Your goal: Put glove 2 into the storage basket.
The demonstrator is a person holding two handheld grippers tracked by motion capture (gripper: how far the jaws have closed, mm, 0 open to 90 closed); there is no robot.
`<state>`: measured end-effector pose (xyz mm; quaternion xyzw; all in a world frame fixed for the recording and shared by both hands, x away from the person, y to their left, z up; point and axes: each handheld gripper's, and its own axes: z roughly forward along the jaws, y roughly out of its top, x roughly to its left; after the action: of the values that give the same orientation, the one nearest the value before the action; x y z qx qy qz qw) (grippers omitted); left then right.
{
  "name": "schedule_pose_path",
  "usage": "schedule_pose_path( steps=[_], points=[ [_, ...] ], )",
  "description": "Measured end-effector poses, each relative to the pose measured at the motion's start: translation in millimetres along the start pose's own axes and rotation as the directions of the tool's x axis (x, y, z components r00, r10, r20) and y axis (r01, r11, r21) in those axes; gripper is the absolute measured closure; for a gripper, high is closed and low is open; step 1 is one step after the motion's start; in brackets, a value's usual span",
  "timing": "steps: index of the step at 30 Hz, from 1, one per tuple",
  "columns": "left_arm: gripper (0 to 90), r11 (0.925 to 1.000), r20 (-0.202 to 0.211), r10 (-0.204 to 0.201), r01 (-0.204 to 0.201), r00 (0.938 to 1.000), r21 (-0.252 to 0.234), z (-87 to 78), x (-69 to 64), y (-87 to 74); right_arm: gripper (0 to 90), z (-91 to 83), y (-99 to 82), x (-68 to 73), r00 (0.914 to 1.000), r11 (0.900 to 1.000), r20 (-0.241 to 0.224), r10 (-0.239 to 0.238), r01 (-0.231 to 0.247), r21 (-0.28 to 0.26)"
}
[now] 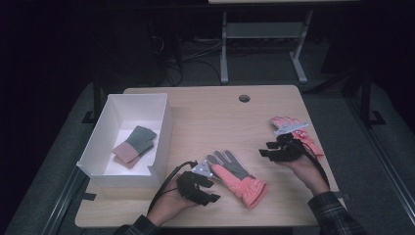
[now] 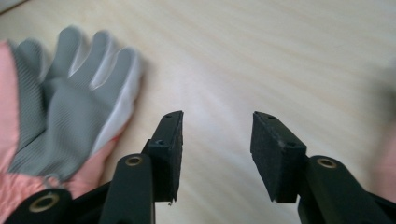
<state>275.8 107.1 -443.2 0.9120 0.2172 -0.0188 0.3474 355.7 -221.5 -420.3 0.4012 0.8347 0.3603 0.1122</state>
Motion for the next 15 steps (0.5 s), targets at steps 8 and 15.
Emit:
schedule_pose_path(
  steps=[8, 15],
  points=[
    [24.9, 0.9987, -0.045, -0.039, 0.037, 0.9982, -0.034, -9.7, 1.0, -21.7, 52.6, -22.0, 9.8, -50.0, 0.9951, 0.9986, 0.086, 0.048, -0.046, -0.028],
    [18.7, 0.9986, -0.066, -0.050, 0.048, 0.9966, -0.024, -11.0, 6.2, -25.0, 50.4, -32.5, 2.4, -78.2, 0.9876, 0.9957, 0.128, 0.091, -0.089, -0.026]
  ],
)
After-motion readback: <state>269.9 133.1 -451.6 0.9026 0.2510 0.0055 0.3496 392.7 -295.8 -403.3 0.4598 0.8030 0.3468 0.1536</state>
